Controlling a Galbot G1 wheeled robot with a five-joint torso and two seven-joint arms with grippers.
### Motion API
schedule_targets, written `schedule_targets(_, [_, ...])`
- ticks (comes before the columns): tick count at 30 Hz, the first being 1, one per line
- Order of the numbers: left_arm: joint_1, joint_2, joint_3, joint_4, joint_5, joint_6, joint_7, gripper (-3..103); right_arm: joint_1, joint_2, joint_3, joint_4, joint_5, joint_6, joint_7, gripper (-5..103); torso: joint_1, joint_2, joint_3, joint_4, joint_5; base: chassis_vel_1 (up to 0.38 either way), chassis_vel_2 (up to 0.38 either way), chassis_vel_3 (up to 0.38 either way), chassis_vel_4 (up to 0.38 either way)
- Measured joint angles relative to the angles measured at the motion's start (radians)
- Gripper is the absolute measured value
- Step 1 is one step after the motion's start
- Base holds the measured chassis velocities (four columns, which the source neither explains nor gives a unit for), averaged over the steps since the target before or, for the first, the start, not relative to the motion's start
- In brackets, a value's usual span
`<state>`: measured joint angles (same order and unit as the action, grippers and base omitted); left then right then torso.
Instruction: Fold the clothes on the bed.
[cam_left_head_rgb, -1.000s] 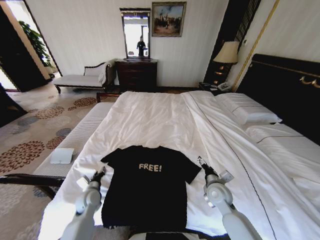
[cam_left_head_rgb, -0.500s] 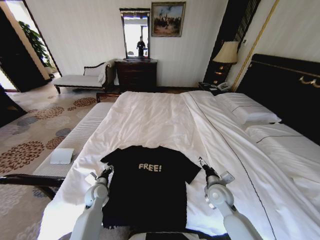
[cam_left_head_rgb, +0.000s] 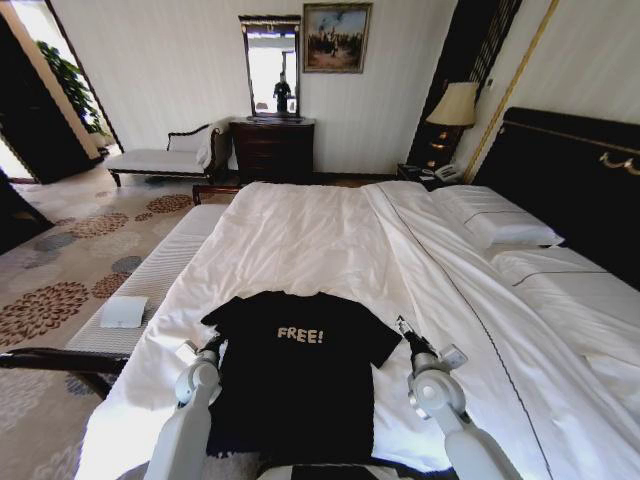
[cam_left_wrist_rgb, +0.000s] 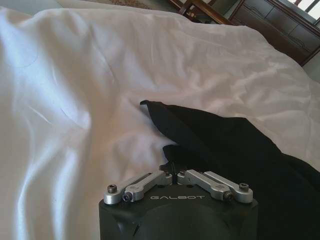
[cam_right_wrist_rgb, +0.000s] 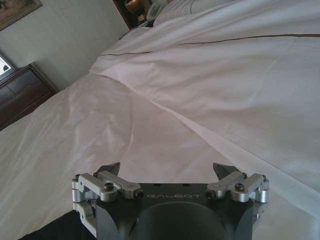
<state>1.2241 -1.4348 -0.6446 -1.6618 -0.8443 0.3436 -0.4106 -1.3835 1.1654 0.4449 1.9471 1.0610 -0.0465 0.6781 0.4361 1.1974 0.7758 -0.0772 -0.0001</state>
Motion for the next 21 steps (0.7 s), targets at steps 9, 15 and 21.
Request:
schedule_targets(9, [0.084, 0.01, -0.007, -0.103, 0.0, -0.001, -0.001, 0, 0.005, 0.007, -0.001, -0.004, -0.001, 0.001, 0.0, 100, 0.0, 0.0, 0.0, 0.0001, 0.0001, 0.0, 0.0, 0.0, 0.0])
schedule_targets(15, [0.152, -0.001, -0.011, -0.169, 0.011, -0.001, -0.007, 0, 0.009, 0.008, 0.001, -0.009, -0.001, 0.002, -0.003, 100, 0.0, 0.0, 0.0, 0.0002, 0.0001, 0.0, 0.0, 0.0, 0.0])
schedule_targets(21, [0.219, -0.024, -0.012, -0.228, 0.028, -0.008, -0.015, 0, 0.012, 0.009, 0.001, -0.01, 0.0, 0.003, -0.005, 100, 0.0, 0.0, 0.0, 0.0001, 0.0002, 0.0, 0.0, 0.0, 0.0])
